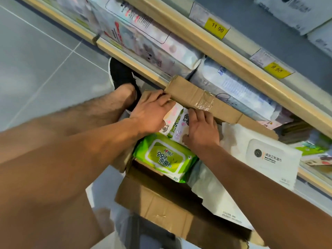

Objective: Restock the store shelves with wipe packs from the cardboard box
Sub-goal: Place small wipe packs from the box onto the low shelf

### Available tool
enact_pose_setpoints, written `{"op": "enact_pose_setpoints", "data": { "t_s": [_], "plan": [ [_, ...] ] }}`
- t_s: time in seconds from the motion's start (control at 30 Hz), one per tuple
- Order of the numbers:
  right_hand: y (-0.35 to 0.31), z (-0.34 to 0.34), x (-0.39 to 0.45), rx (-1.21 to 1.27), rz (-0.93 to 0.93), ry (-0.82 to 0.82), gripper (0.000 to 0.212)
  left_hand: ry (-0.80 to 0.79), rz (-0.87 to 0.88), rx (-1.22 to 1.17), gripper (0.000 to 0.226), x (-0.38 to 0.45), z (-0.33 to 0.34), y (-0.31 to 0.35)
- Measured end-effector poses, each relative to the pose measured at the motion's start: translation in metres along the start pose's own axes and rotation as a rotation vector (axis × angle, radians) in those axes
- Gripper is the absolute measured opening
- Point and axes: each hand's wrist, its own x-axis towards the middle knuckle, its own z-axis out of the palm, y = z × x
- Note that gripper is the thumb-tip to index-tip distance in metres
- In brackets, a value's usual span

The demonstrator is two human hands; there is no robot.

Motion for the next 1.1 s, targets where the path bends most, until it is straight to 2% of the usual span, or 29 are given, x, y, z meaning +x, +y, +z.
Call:
{"op": "enact_pose_setpoints", "data": {
  "t_s": [0.1,0.23,0.37,0.5,0.6,0.73,0.87,1.1],
  "plan": [
    [0.0,0.0,0.004,-0.019,0.019,-0.004,0.083,0.041,0.001,0.005,0.085,0.001,0.001,-0.001],
    [-0.005,-0.002,0.005,-0.045,0.022,0.023,0.062,0.058,-0.023,0.054,0.083,0.004,-0.005,0.0],
    [-0.003,-0.009,0.0,0.084,-0.009,0.024,0.046,0.121,-0.016,0.059,0.06,0.003,-0.014,0.002],
    [0.002,-0.025,-0.016,0.138,-0.024,0.057,0.034,0.163,-0.031,-0.144,0.033,-0.009,-0.024,0.0],
    [0.007,-0.036,-0.029,0.152,-0.063,0.094,0.028,0.154,-0.054,-0.219,0.022,-0.025,-0.037,0.002],
    [0.011,-0.052,-0.052,0.206,-0.101,0.186,0.025,0.247,-0.039,-0.163,0.023,-0.054,-0.061,0.015],
    [0.022,-0.081,-0.079,0.232,-0.078,0.315,0.025,0.315,-0.031,-0.231,0.024,-0.079,-0.089,0.026],
    [0.072,-0.131,-0.133,0.179,-0.068,0.535,0.016,0.498,0.068,-0.174,0.018,-0.105,-0.146,0.077]
  ]
}}
